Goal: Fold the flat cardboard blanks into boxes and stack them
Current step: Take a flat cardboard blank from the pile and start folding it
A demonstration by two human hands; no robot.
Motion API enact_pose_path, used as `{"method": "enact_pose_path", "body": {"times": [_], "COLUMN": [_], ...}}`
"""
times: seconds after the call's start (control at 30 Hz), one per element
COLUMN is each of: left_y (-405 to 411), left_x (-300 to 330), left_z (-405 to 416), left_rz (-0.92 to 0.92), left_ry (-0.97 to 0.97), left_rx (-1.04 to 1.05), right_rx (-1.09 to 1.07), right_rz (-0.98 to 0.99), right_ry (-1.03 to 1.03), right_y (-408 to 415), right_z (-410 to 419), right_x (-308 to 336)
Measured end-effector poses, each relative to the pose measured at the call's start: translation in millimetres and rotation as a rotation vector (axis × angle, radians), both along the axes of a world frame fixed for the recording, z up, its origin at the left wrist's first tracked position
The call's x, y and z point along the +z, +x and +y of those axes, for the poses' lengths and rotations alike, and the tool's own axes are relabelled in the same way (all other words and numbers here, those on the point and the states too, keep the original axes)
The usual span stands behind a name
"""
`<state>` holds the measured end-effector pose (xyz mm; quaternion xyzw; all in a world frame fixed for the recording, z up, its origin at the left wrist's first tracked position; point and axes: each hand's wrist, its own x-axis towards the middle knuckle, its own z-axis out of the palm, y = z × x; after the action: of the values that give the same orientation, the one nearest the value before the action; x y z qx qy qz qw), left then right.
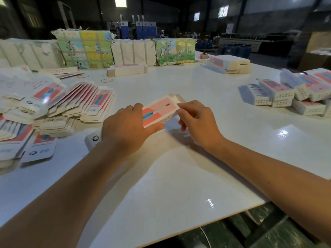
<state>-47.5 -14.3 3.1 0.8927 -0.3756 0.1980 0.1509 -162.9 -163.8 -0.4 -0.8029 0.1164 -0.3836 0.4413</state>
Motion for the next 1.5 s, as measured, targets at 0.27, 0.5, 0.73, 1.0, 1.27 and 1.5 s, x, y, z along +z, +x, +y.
{"method": "enact_pose_path", "body": {"times": [0.27,0.5,0.73,1.0,1.27,1.5], "left_y": [-2,-8,-16,-19,-16,-20], "left_x": [-1,2,0,0,-1,-2], "left_z": [-1,-1,-3,-3,-3,-6], "left_rz": [-0.070,-0.104,-0.159,-0.178,-0.109,-0.081], "left_ry": [0.044,0.156,0.156,0.153,0.062,0.050], "left_rx": [-0.044,-0.054,-0.061,-0.063,-0.026,-0.048], "right_rx": [0.067,0.030,0.002,-0.010,-0.278,0.406], "right_rz": [0.077,0.148,0.168,0.158,0.130,0.070], "right_ry": [0.213,0.187,-0.054,-0.115,-0.282,0.950], "right_y": [2,4,3,5,-1,3], "right_z": [-5,-6,-3,-5,-12,-17], "right_x": [0,-3,-6,-11,-5,2]}}
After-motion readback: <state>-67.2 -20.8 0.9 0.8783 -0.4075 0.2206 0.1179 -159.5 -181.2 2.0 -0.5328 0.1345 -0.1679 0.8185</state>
